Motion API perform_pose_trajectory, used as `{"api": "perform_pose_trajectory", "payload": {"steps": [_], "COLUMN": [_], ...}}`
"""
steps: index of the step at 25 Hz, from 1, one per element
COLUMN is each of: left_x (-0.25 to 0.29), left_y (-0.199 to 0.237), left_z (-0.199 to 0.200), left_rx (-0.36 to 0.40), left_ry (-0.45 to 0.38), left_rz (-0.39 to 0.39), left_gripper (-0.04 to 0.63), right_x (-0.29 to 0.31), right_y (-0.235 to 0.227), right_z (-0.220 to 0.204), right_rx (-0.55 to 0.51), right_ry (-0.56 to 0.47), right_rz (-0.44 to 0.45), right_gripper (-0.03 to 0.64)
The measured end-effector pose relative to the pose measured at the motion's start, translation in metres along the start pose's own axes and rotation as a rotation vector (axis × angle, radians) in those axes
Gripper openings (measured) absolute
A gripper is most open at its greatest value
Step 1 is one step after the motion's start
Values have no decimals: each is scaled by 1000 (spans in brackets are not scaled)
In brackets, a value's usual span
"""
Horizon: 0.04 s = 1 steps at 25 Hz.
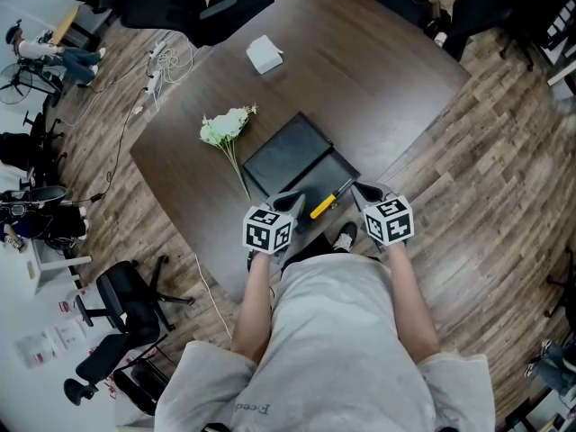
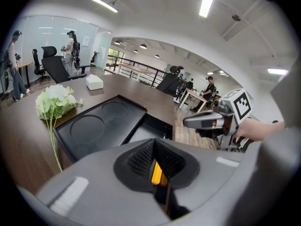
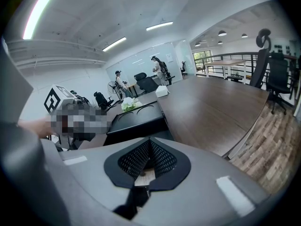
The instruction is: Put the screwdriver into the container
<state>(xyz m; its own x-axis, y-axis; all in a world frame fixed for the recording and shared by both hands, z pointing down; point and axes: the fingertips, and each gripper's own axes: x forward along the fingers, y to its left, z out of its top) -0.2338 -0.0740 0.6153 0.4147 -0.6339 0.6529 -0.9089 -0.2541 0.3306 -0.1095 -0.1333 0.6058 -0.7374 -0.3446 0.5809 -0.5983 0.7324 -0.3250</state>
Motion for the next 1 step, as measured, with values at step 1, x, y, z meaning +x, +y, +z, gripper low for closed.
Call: {"api": "perform_pose_trajectory", "payload": {"steps": [1], "left_x": [1], "left_y": [0], "left_z": [0], "left_rx": [1], "left_ry": [1], "left_rz": [0], "left_gripper": [55], "right_x": [0], "right_y": [0], "right_z": [0], "right_rx": [0], "right_ry": [0], "right_rz": [0], "right_gripper": [0]}}
